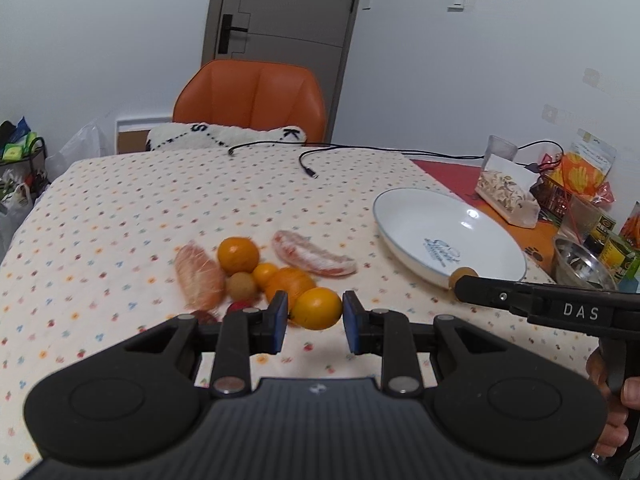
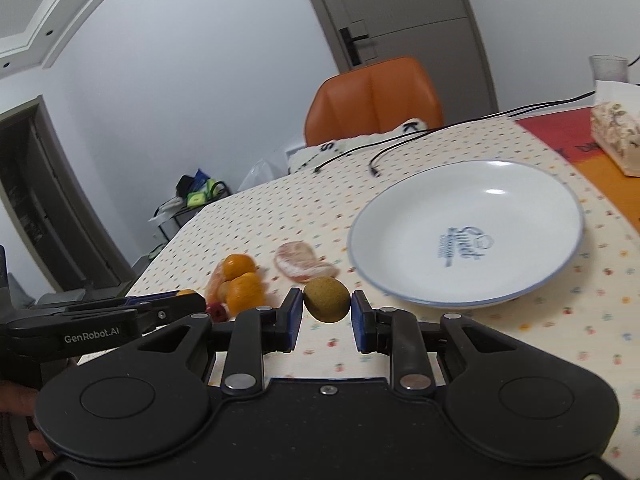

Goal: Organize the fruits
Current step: 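Carry kiwi and kumquat to the white plate and release both, then move both open tools back to the fruit cluster, then grasp the large orange with the right tool while the left tool grasps a red plum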

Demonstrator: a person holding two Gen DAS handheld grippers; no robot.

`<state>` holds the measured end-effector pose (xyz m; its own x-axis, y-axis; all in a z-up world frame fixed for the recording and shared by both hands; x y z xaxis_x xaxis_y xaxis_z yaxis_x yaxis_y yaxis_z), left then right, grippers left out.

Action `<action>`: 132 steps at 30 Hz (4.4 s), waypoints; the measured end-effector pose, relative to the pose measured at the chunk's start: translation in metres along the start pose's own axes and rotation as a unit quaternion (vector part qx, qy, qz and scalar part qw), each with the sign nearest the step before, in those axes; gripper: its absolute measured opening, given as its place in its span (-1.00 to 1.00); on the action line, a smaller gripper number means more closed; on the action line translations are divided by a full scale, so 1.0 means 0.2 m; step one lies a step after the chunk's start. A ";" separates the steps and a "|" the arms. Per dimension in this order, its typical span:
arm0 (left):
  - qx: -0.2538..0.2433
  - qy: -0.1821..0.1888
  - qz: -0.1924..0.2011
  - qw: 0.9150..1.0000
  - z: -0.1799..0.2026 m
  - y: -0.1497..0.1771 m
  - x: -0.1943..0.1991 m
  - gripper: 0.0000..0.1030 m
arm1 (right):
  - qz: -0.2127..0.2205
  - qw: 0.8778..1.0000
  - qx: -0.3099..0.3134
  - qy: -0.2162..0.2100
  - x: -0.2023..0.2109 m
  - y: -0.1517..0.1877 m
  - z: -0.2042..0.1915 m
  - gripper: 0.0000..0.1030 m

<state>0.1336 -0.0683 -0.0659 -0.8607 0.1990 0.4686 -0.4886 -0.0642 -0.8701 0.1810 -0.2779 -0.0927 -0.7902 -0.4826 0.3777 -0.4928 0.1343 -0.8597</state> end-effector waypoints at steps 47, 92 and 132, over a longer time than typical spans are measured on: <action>-0.058 0.061 -0.017 0.996 0.52 -0.13 -0.44 -0.45 | 0.031 0.996 -0.042 0.069 0.14 -0.03 0.40 -0.41; 0.005 -0.072 -0.003 0.997 -0.12 -0.02 -0.09 0.48 | 0.008 1.000 0.001 0.013 -0.02 0.02 0.05 0.38; 0.074 -0.061 -0.008 0.995 -0.43 0.11 -0.11 -0.65 | -0.056 0.997 0.050 -0.035 -0.36 0.07 -0.30 0.45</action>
<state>0.1549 0.0094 -0.1078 -0.8594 0.0815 0.5048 -0.5100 -0.2079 -0.8347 0.2090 -0.1897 -0.1102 -0.7025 -0.5501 0.4515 -0.5353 -0.0097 -0.8446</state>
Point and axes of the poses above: each gripper's, at about its wrist camera, not at the fingertips, and x roughly against the way its jaws point, z to its right, y to its underside, the point moved 3 cm from there along -x, roughly the way its jaws point, and after that the axes turned 5 degrees about z, right-handed, at the moved point
